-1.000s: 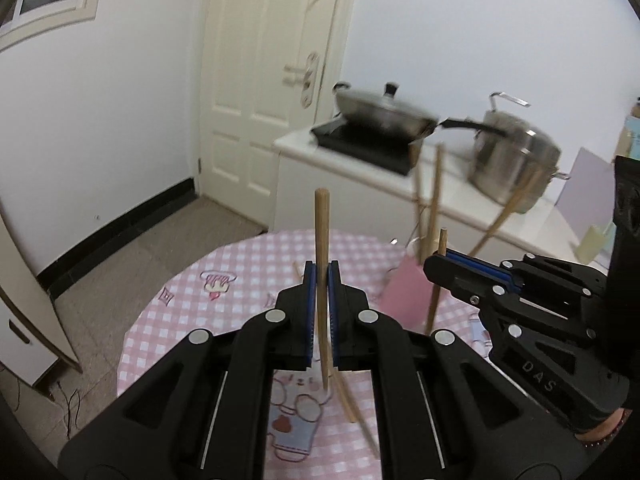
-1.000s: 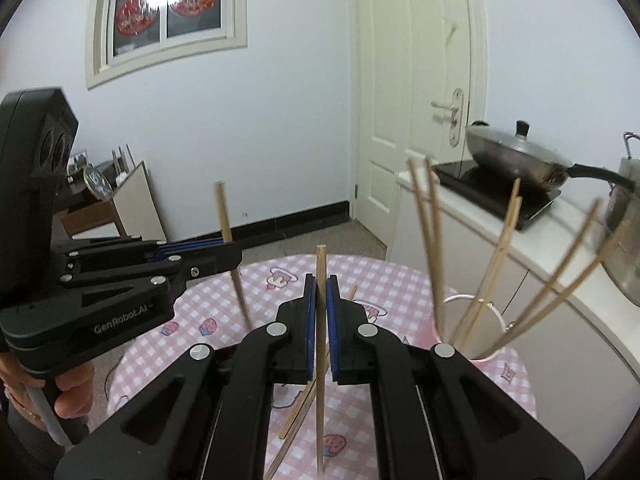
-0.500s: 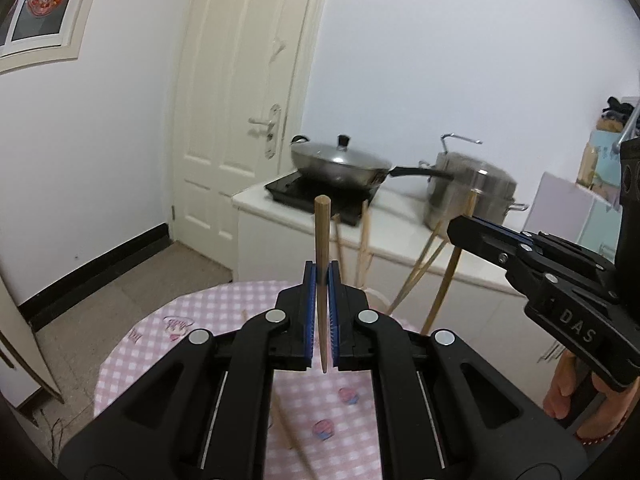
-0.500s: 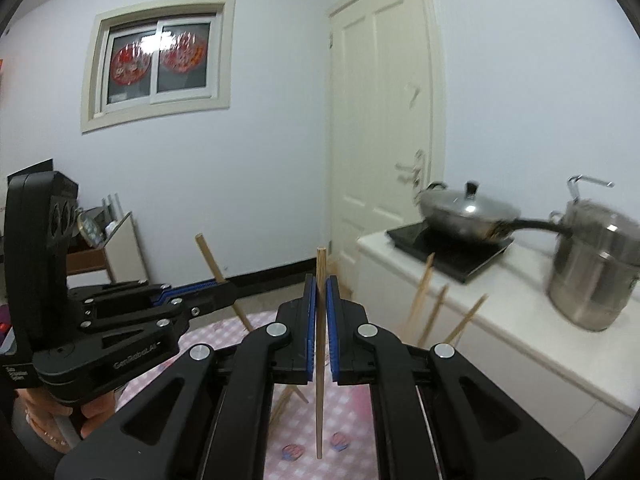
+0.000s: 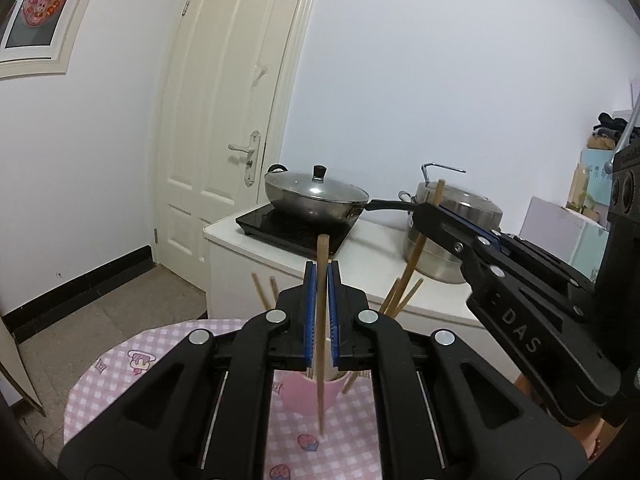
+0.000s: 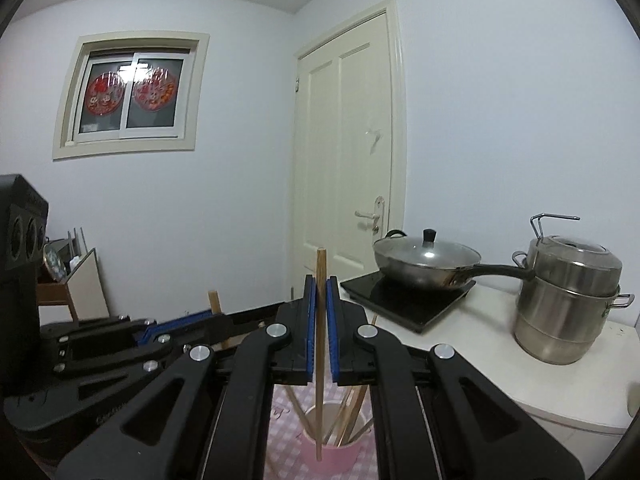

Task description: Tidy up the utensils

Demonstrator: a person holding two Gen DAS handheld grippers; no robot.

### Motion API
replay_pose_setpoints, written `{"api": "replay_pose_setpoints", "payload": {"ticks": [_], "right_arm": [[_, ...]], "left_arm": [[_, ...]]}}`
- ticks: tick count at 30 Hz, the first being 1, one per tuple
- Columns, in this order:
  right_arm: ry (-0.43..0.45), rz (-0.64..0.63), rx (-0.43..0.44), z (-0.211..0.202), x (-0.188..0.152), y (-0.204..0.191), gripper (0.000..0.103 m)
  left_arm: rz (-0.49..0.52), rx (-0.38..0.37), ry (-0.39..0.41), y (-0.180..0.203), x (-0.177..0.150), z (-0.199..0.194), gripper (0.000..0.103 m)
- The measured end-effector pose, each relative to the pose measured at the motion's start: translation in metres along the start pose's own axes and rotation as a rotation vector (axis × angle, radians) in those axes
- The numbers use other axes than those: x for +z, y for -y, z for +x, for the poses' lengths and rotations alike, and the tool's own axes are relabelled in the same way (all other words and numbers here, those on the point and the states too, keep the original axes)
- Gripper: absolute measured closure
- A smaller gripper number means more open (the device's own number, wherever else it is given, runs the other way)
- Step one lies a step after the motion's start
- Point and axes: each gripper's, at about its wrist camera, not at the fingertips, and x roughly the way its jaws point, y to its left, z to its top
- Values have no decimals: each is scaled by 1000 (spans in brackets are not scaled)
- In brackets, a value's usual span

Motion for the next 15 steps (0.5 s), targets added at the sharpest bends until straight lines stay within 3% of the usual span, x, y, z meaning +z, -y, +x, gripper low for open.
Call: {"api": "replay_pose_setpoints", "payload": {"ticks": [8,15], "right_arm": [[6,5,13,13,1,13,99],[-13,51,72,5,-8,21,99]], "left_arm": [[1,-3,-18,5,-4,19,98],[-5,23,-144,-11,-31,37,98]]}}
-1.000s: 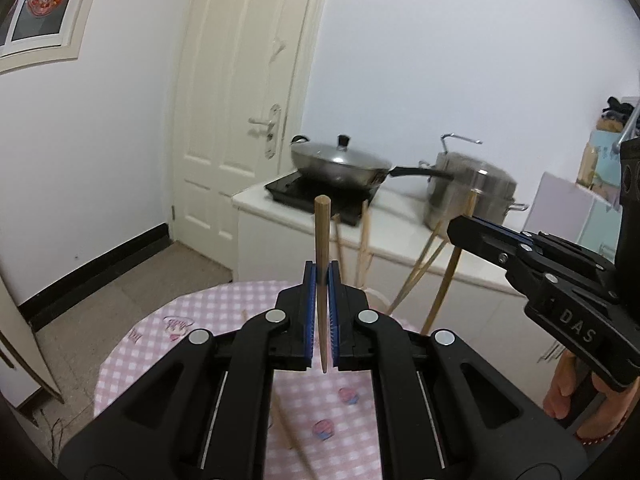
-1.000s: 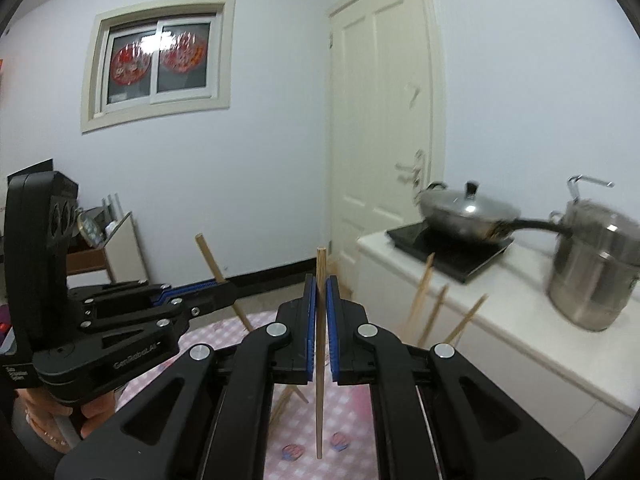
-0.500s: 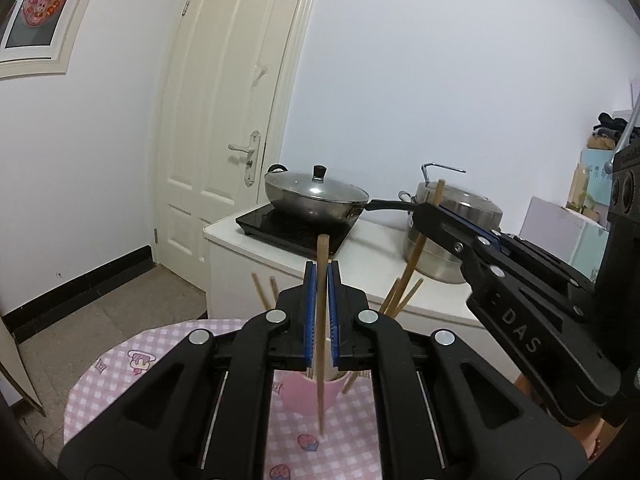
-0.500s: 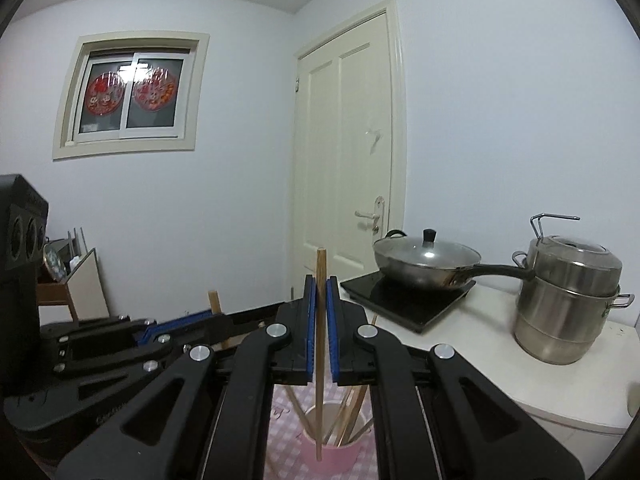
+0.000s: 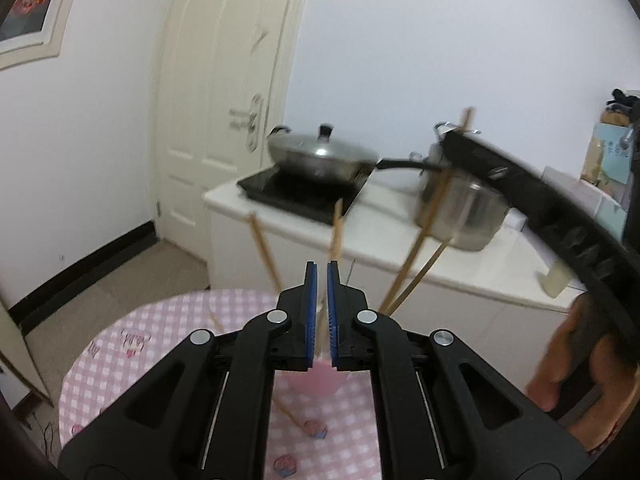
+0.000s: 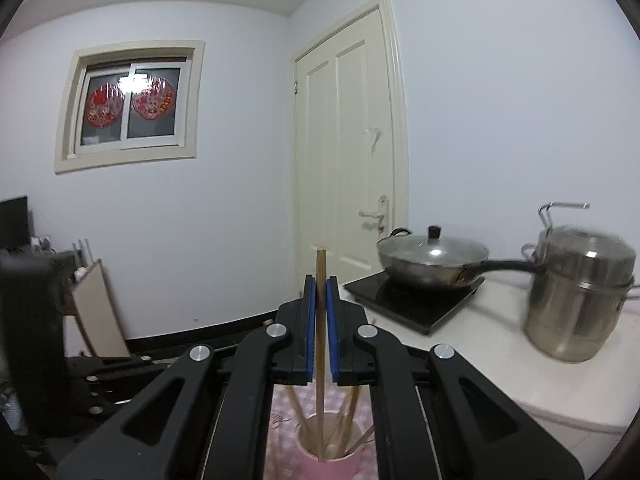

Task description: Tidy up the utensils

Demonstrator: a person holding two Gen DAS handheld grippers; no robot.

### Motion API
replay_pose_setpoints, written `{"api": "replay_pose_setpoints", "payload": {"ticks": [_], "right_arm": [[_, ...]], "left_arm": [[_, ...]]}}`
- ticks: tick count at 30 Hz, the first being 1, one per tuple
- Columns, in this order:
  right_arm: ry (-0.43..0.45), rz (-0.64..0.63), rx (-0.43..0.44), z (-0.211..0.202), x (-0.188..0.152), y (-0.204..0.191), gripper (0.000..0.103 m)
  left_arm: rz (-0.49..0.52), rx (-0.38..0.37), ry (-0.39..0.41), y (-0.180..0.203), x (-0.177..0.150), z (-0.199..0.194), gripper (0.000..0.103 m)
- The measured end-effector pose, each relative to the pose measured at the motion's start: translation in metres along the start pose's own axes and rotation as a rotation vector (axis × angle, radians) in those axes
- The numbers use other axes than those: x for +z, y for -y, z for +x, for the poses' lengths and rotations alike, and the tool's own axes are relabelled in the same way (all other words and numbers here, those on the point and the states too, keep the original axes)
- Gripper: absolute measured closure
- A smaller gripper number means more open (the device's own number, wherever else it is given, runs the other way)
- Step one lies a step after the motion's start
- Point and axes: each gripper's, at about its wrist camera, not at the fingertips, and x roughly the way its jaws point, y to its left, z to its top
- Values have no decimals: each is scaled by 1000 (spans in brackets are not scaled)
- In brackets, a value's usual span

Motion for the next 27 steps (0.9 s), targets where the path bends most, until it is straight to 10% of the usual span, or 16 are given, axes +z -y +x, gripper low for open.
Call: {"api": "replay_pose_setpoints", "payload": {"ticks": [22,27], "right_arm": [[-35,-98,80,-5,-17,-53,99],[-3,-172,42,-13,-19,-66,99]], "left_arm": [[-131,97,-281,-98,-65,33,96],[-139,109,-281,-103,-70,32,51]]}}
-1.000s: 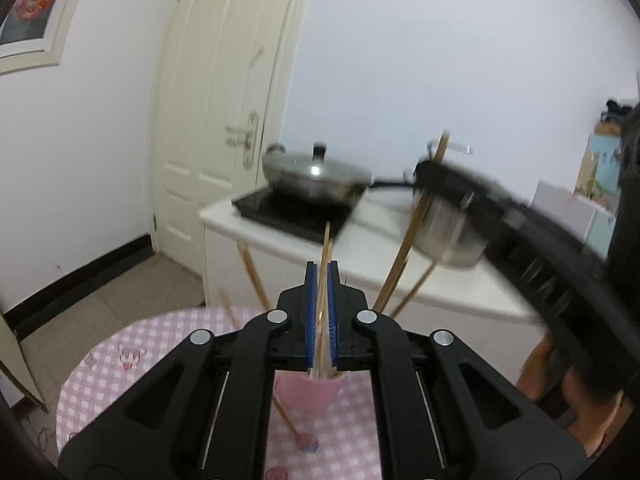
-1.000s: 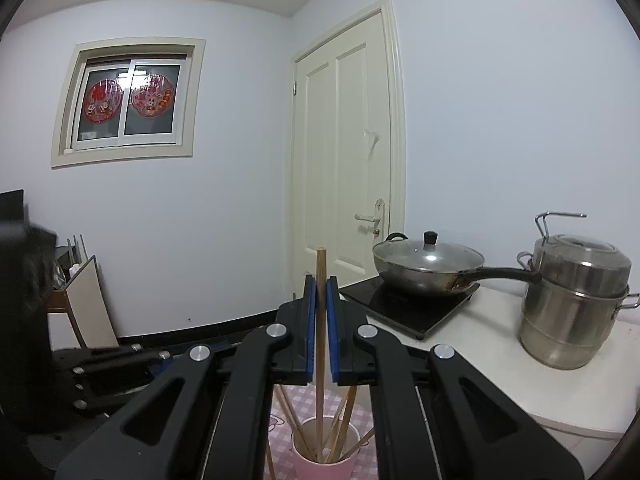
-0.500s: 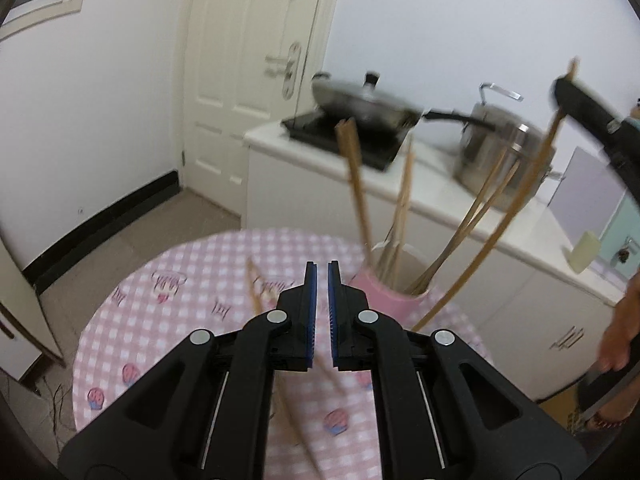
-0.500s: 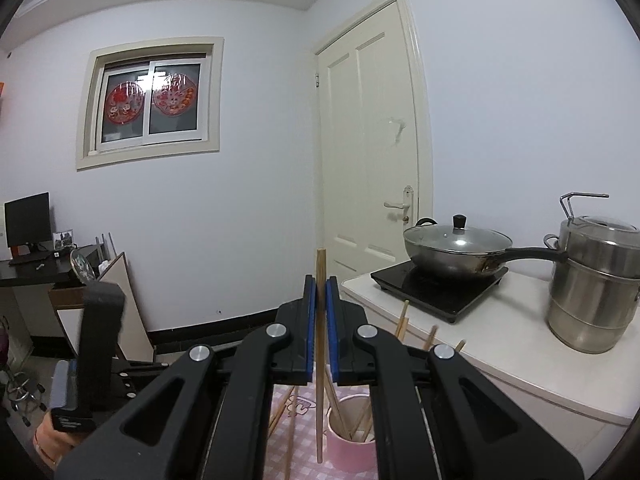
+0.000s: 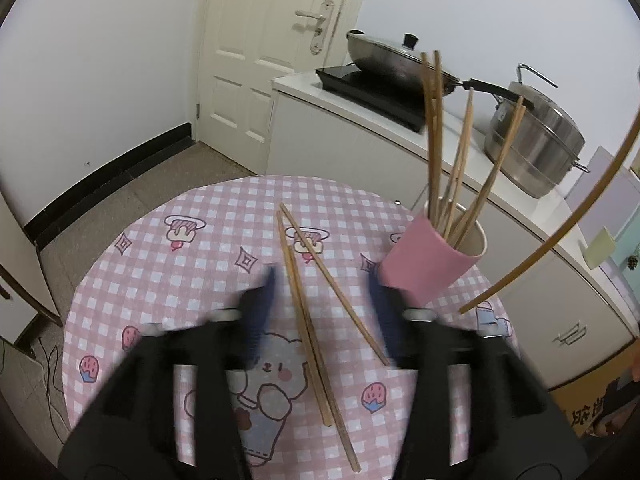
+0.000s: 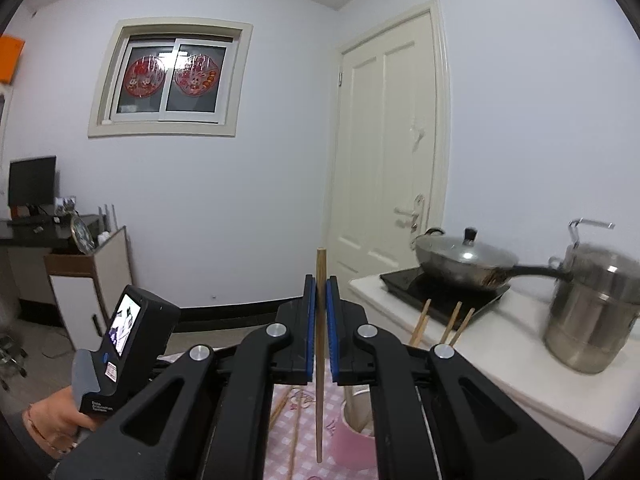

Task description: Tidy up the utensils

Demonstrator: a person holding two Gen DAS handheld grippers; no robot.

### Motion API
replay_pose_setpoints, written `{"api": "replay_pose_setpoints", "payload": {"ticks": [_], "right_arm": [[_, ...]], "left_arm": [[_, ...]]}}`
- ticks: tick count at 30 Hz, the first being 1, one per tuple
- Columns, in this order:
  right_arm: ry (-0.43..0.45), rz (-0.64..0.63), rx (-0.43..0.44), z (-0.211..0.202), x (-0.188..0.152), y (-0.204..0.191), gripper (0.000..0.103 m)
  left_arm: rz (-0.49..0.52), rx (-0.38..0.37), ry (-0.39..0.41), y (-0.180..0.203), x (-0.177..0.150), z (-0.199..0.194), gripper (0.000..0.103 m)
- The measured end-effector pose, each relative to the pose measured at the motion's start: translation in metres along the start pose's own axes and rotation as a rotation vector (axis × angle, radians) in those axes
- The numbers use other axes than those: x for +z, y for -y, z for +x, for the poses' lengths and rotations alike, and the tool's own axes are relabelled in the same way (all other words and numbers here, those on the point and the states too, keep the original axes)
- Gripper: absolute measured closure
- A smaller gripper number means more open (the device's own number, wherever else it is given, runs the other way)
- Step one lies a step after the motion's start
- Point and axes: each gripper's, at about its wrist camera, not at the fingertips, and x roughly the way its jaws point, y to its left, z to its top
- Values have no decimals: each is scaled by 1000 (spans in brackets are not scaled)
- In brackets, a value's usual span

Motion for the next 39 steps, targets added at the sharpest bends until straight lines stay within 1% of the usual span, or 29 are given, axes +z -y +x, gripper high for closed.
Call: {"api": "replay_pose_setpoints", "payload": {"ticks": [2,4,8,10,13,14,16,21,23,24,25,27,30,32,34,36,38,39], "right_arm": [[0,-17,22,-2,-1,-8,99],[-10,-29,43,1,-3,-13,99],[-60,-45,88,16,-13,-28,99],[-105,-58,99,25,-19,-36,99],[-193,-70,93,38,-26,-41,99],[-211,-73,87,41,-27,-40,99],[-243,-78,72,45,-29,-38,99],[-287,-48,89,51,-34,-28,99],[-300,-52,89,54,-39,-31,99],[-311,-50,92,57,-43,-32,99],[-319,-48,98,60,-46,-33,99],[-333,-50,106,63,-50,-35,99],[-331,-54,112,66,-51,-38,99],[-331,-59,117,68,-50,-39,99],[-330,-57,119,70,-51,-38,99],[-329,-49,122,73,-52,-34,99],[-327,-41,120,75,-52,-31,99],[-327,-38,119,75,-53,-30,99]], "left_arm": [[8,16,-1,-2,-3,0,51],[-10,15,7,-7,-5,-4,51],[-31,15,31,-16,-4,-16,51],[-29,18,32,-19,-4,-20,51],[-31,20,26,-23,-5,-20,51],[-28,20,20,-23,-5,-18,51],[-23,21,-6,-24,-7,-10,51],[-10,19,-67,-22,-10,13,52],[-22,1,-123,-23,-10,32,52],[-35,0,-153,-26,-11,42,56],[-39,0,-175,-27,-12,50,63],[-52,-6,-222,-29,-14,68,66],[-57,13,-249,-30,-16,86,67],[-61,8,-260,-30,-16,93,67],[-46,19,-271,-27,-17,100,67],[-22,52,-284,-24,-21,108,67],[-14,61,-302,-24,-24,114,68],[-11,62,-298,-23,-25,116,68]]}}
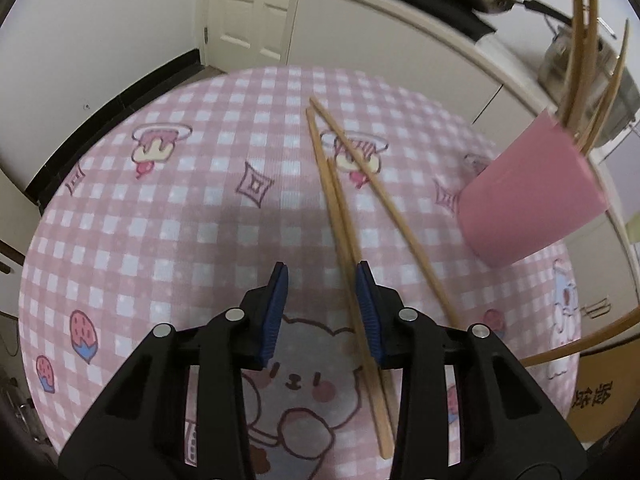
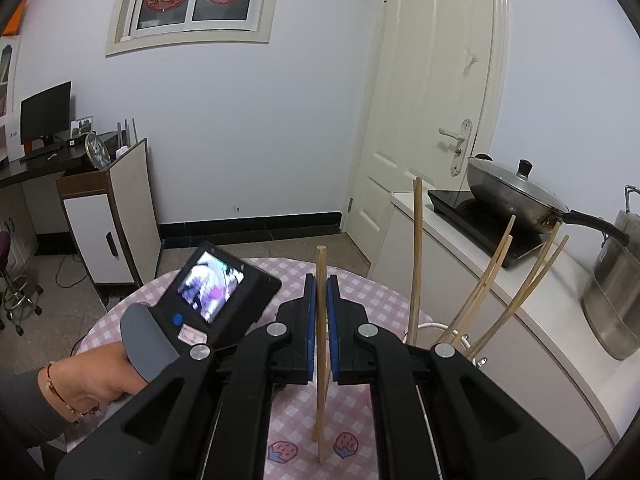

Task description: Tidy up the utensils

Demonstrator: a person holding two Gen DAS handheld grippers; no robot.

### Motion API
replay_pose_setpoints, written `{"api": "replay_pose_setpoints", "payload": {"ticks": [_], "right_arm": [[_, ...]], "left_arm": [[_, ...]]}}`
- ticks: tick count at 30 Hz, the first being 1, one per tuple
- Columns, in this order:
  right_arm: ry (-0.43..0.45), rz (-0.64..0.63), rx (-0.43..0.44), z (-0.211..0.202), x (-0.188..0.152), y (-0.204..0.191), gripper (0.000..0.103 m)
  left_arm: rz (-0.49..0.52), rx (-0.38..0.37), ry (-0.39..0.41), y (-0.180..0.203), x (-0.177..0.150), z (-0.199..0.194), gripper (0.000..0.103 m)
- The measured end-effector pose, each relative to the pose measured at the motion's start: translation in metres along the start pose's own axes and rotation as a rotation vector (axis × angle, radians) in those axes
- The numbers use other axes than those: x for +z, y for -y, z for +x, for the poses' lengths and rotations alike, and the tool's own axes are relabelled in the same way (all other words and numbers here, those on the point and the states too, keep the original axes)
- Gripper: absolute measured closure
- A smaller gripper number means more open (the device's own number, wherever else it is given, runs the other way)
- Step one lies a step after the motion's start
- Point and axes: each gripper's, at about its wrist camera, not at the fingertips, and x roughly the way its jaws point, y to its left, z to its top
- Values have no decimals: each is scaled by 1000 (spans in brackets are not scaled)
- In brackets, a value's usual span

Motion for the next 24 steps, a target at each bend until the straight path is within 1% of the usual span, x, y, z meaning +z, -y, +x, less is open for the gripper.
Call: {"api": "replay_pose_setpoints", "payload": {"ticks": [7,12,14,16,17,18,19,22,24], "right_arm": [[2,12,1,2,0,1,99],[2,26,1,2,0,6,99],[2,31,2,1,0,7,99],[4,33,1,1,1,9,99],[5,34,1,0,1,10,99],[4,36,3,0,1,10,99],[3,36,5,0,1,9,99],[2,38,4,1,2,9,99],[3,40,5,1,3,9,99]], "left_arm": [[25,25,-1,10,-2,6,68],[40,49,-4,12,6,10,68],[66,74,9,13,5,8,68],[93,123,24,15,3,6,69],[96,137,26,14,3,5,71],[97,166,12,12,3,7,85],[102,175,2,9,2,10,88],[99,147,7,4,0,6,89],[74,136,-3,0,2,2,90]]}}
